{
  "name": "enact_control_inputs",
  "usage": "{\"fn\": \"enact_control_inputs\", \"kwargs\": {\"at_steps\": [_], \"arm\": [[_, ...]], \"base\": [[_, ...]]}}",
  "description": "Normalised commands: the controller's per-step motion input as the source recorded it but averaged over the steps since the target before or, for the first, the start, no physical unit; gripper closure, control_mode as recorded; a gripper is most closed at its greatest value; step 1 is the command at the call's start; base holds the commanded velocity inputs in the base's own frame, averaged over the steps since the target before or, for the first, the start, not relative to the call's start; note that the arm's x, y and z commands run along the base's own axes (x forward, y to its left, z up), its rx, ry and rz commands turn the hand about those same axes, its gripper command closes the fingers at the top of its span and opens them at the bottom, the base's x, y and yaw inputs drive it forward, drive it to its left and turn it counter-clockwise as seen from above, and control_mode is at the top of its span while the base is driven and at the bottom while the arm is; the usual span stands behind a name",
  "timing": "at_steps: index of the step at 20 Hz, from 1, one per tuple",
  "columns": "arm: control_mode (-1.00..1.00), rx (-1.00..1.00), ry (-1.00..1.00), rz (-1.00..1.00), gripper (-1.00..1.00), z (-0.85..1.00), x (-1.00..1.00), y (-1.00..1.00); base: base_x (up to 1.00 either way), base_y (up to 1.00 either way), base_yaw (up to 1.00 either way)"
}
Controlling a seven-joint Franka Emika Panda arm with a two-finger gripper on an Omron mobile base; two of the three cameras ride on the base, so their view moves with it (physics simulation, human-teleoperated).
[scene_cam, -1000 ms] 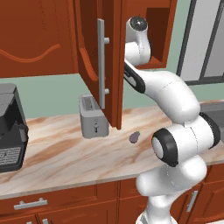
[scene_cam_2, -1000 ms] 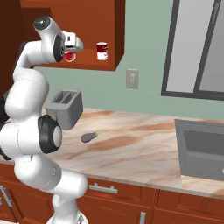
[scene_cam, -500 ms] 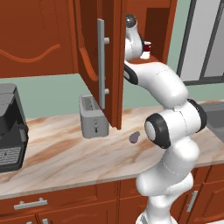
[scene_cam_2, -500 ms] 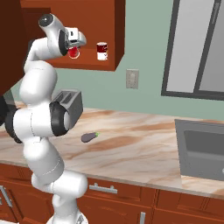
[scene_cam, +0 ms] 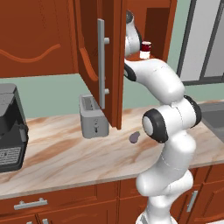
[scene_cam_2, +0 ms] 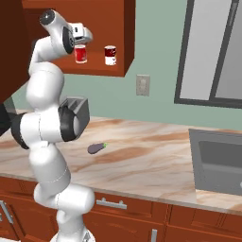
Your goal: Restock the canned food cabinet by taking the new fresh canned food from the counter and placing it in the cabinet. Then, take the old canned food from the cabinet and place it on the counter.
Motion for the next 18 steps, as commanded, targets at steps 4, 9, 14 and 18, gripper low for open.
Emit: {"fn": "enact_control_inputs", "kwargs": {"at_steps": [4,9,14,18], "arm": [[-1.00,0.00,-0.23,0.00,-1.00,0.07,-0.71,-0.02],[-1.00,0.09,-0.12,-0.08,-1.00,0.00,-1.00,-0.49],[-1.00,0.18,0.00,-0.18,-1.00,0.00,-0.97,-0.99],[-1.00,0.13,0.06,-0.14,-1.00,0.03,-0.21,-0.65]], "base": [[0.00,0.00,0.00],[0.00,0.00,0.00],[0.00,0.00,0.00],[0.00,0.00,0.00]]}}
